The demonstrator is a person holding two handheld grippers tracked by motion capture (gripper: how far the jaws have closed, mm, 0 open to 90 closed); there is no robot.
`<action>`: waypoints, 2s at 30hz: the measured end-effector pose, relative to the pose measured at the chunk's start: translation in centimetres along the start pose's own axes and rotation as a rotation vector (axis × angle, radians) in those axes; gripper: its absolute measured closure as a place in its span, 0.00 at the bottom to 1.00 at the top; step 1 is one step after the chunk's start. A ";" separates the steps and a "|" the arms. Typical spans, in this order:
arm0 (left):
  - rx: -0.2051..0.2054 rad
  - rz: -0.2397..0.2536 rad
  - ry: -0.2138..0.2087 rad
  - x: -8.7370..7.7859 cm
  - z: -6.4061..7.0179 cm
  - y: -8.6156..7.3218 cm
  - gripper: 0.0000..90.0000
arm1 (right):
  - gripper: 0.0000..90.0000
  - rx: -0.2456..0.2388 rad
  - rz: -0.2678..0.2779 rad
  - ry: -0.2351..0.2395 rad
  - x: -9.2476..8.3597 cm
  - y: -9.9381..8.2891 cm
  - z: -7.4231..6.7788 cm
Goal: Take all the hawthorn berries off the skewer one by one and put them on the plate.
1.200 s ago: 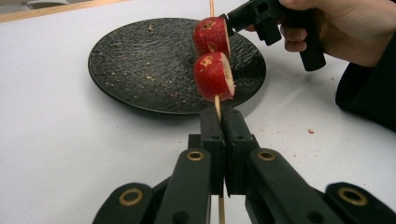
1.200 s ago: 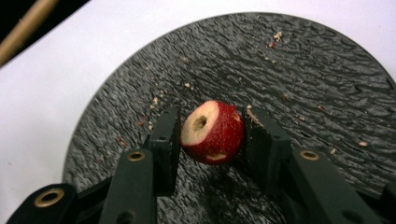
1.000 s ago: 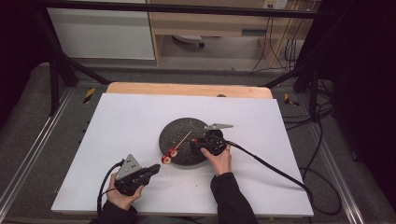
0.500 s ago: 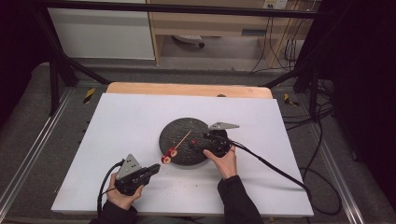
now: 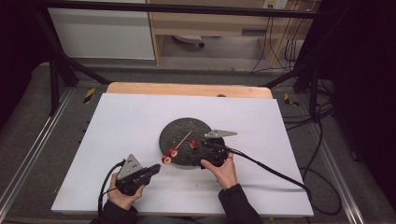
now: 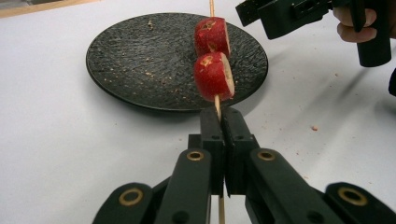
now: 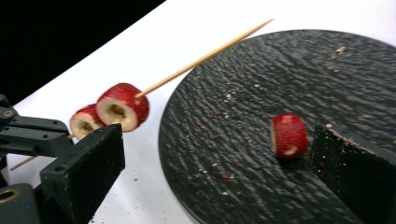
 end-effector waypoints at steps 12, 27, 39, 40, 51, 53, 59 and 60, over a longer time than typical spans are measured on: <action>0.003 -0.002 -0.002 0.1 0.1 0.0 0.98 | 0.14 0.022 0.050 0.058 1.4 1.3 -1.8; 0.007 0.000 -0.005 0.2 0.3 0.0 0.98 | 0.47 0.061 0.064 0.115 3.0 1.6 -2.8; 0.009 0.003 -0.005 0.2 0.4 0.0 0.98 | 0.61 0.095 0.058 0.166 2.8 1.8 -2.8; 0.009 0.006 -0.005 0.2 0.4 0.0 0.98 | 0.62 0.098 0.059 0.170 2.7 1.9 -2.8; 0.023 0.042 0.010 -0.2 0.7 0.2 0.98 | 0.63 0.115 0.083 0.181 2.4 2.3 -2.7; 0.026 0.049 0.013 -0.3 0.8 0.2 0.98 | 0.62 0.120 0.090 0.179 2.5 2.3 -2.7; 0.030 0.053 0.016 -0.3 0.8 0.2 0.98 | 0.58 0.147 0.080 0.190 2.7 2.1 -2.8; 0.029 0.053 0.015 -0.3 0.8 0.2 0.98 | 0.60 0.153 0.079 0.200 2.8 2.0 -2.9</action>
Point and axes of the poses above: each handheld gripper's, and its own axes: x roughly forward along the jaws, y roughly out of its top, z roughly to its right, the point moved 2 cm from there along x, roughly forward along the jaws, and after that the axes turned 13 degrees about -x, right-handed, at the moved point
